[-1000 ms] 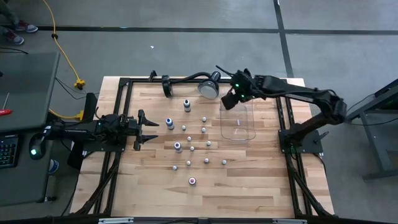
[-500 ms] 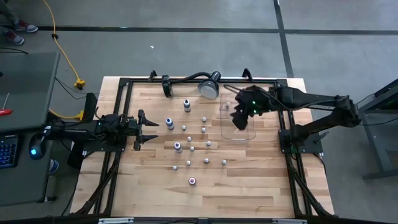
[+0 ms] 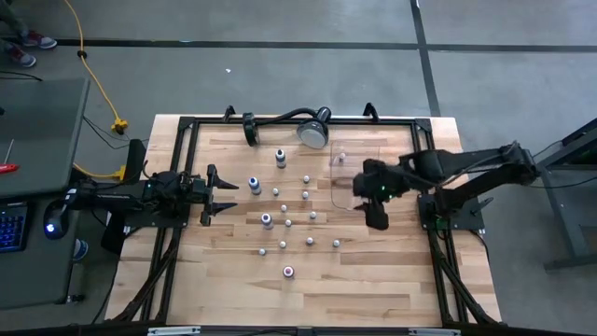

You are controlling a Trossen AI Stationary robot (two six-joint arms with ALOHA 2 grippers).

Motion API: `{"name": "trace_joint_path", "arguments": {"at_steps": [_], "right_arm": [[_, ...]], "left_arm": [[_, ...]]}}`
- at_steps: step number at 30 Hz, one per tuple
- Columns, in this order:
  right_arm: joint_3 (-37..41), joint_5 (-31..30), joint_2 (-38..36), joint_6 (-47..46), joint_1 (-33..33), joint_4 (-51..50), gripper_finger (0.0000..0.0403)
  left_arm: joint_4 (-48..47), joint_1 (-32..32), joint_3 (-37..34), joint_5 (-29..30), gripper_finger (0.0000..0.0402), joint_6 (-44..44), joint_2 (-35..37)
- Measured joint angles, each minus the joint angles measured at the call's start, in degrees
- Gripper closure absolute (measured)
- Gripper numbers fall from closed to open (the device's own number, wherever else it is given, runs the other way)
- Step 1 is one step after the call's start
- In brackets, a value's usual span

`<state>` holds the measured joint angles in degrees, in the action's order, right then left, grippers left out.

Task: Pick & Place food coloring
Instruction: Put the small red food coloring bottle into the transparent bin

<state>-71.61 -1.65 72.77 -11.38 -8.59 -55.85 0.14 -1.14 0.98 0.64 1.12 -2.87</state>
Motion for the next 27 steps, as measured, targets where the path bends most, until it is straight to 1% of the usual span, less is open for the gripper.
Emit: {"name": "trace_joint_path", "arguments": {"at_steps": [3,5,12,16,19,24,27], "right_arm": [[0.00,-1.62,2.00,0.29,-3.53,-2.68,0.0224],[0.00,-1.64,3.62,-0.14,-5.39,-3.73,0.0224],[0.00,-0.84,9.68,-0.15,-9.44,-1.99,0.0233],[0.00,1.12,12.39,1.29,-10.22,1.64,0.0235],[0.00,1.15,14.37,2.68,-10.28,4.73,0.0235],[0.00,1.16,19.85,2.89,-9.66,4.40,0.0234],[0.00,1.17,23.07,4.05,-9.36,6.02,0.0235]], "left_arm": [[0.00,0.00,0.00,0.00,0.0163,0.01,0.01],[-0.01,0.00,0.01,0.00,0.0163,0.01,0.00],[-0.01,0.01,0.00,0.00,0.0163,0.01,0.00],[-0.01,0.00,-0.01,0.00,0.0163,0.01,0.01],[-0.02,0.01,0.00,0.00,0.0163,0.01,0.01],[0.00,-0.01,-0.01,0.00,0.0163,0.01,0.00],[0.00,0.00,0.00,0.00,0.0163,0.01,0.01]]}}
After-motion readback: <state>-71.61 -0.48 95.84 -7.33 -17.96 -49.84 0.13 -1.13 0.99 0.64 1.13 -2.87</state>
